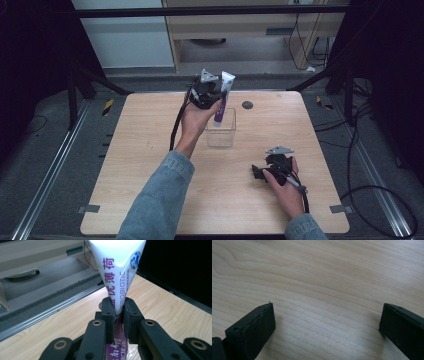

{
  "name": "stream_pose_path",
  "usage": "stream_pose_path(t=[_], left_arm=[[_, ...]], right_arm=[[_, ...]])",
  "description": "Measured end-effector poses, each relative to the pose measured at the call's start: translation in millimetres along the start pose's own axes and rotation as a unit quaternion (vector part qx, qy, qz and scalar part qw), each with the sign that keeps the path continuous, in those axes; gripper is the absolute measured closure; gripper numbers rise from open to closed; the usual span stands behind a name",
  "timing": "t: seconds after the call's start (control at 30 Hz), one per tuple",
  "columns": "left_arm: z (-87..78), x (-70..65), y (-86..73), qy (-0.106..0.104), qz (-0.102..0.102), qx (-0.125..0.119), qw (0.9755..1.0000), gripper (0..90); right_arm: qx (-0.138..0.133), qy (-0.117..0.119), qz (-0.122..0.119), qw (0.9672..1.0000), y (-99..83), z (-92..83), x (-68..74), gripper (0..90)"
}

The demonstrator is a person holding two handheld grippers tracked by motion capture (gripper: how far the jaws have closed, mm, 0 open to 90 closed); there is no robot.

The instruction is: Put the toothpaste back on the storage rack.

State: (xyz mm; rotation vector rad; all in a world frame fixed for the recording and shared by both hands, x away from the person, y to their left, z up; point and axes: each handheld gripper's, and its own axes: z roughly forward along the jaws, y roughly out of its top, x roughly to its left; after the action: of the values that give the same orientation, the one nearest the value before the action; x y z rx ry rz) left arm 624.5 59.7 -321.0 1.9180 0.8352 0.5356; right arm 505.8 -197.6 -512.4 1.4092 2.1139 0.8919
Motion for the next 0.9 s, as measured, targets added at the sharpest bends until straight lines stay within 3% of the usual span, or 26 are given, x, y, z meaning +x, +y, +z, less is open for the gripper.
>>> stream_pose_path(t=[0.23,0.5,0.9], left_arm=[[2.8,2.2,-5.1,-0.001,-0.008,-0.005,1.0000,80.3],[9.0,3.3,-14.7,0.006,0.006,0.008,0.9999,80.3],[15.4,6.0,-29.3,0.009,0.000,0.013,0.9999,80.2]], right_arm=[[0.001,0.002,0.002,1.0000,0.1,-0.3,0.2,0.6],[0.000,0.001,0.003,1.0000,0.2,-0.2,0.3,0.6],[-0.001,0.002,0.002,1.0000,0.2,-0.1,0.2,0.6]])
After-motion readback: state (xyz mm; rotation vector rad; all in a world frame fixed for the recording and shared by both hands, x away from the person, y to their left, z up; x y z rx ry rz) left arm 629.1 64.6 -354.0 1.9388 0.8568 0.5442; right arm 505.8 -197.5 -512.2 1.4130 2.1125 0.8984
